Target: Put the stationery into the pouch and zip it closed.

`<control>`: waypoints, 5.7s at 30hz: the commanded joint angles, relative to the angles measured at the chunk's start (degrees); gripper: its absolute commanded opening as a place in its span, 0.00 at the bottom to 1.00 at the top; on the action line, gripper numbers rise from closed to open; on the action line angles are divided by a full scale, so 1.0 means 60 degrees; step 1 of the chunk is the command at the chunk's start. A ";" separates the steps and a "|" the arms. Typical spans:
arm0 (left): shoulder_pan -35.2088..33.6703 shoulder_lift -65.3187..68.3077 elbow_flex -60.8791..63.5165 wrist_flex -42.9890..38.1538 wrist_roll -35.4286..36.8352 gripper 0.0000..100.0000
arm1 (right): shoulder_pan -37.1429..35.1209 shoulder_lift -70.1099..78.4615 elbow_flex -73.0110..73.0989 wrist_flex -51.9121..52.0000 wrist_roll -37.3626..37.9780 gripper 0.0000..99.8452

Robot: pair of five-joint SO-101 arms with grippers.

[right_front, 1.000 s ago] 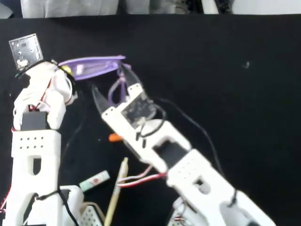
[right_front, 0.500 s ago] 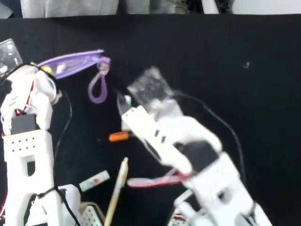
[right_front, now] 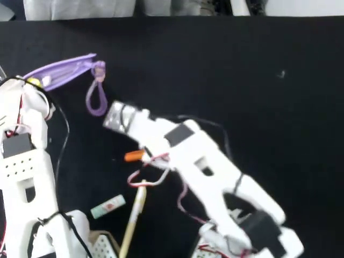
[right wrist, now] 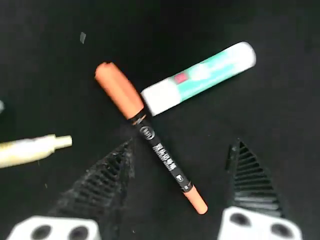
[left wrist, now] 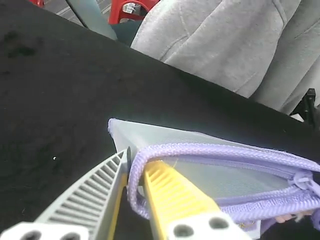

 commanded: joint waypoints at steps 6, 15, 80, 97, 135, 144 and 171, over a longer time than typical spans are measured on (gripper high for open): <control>-0.0066 -0.0264 -0.0139 -0.0293 0.0103 0.03 | 0.0147 0.2044 -0.0388 -0.0103 0.2007 0.27; -0.0066 -0.0264 -0.0139 -0.0278 0.0103 0.03 | 0.0952 0.4857 -0.2557 -0.0029 0.1963 0.14; 0.2527 -0.0381 -0.0857 0.1641 0.0117 0.03 | -0.0293 -0.1692 0.0315 -1.1516 -0.5626 0.01; 0.2527 -0.0381 -0.0842 0.1641 0.0117 0.03 | -0.0571 0.0198 0.0300 -1.4593 -0.4879 0.01; 0.1487 -0.0366 -0.0359 0.0864 0.0117 0.03 | 0.0220 -0.1516 -0.0022 -1.0711 -0.4557 0.24; 0.0227 -0.0278 -0.0315 0.0190 0.0103 0.03 | 0.0923 -0.4154 -0.2850 -0.2916 -0.4630 0.24; -0.0681 -0.0264 -0.0286 -0.0352 0.0103 0.03 | -0.2256 -0.4432 -0.0388 0.2535 -1.0930 0.24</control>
